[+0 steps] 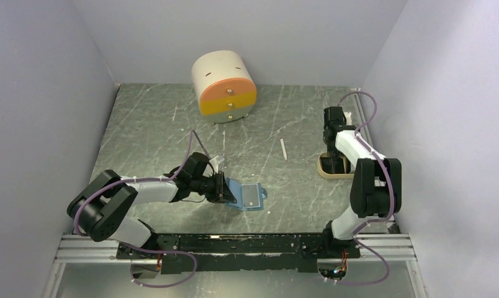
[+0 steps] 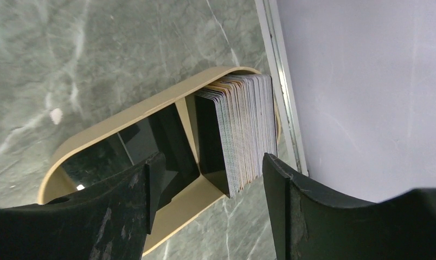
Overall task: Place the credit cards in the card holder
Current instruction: Pick up the credit card from the storage box.
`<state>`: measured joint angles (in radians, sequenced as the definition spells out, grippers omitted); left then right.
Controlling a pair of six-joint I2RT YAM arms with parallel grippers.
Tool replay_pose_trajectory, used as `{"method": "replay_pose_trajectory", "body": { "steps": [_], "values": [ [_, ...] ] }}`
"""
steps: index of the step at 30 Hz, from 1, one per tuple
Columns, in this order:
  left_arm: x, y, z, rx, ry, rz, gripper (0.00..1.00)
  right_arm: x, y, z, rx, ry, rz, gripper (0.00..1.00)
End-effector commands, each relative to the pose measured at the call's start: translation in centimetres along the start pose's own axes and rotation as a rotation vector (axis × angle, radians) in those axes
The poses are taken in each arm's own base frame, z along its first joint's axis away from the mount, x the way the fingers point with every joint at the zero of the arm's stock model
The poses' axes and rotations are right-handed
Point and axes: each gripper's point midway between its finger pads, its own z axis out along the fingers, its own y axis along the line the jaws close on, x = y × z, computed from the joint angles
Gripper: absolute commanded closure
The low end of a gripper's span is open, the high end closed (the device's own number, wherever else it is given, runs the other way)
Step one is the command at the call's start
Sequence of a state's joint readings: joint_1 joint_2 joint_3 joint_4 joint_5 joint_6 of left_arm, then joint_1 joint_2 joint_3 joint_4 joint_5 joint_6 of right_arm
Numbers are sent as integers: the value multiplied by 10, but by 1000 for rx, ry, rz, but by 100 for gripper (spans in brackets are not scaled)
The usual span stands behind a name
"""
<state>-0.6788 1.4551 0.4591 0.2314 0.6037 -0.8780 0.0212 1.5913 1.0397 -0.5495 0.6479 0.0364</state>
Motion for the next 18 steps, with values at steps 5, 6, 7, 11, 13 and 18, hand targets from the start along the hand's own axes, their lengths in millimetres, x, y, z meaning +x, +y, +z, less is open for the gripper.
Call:
{"method": "replay_pose_trajectory", "body": {
  "steps": [5,6,7,11,13,18],
  "values": [
    [-3,-11,0,44,6,60,81,17,-21,25,140,94,-45,30],
    [-2,-10,0,46,10,57,82,17,-22,27,155,97,-45,30],
    [-1,-10,1,49,13,55,82,17,-23,29,165,98,-44,30],
    [0,-9,2,54,22,52,82,21,-26,33,196,111,-52,36],
    [0,-10,2,55,21,53,82,21,-28,33,204,109,-53,39],
    [-1,-11,0,54,16,60,82,20,-33,31,212,101,-52,46]
  ]
}}
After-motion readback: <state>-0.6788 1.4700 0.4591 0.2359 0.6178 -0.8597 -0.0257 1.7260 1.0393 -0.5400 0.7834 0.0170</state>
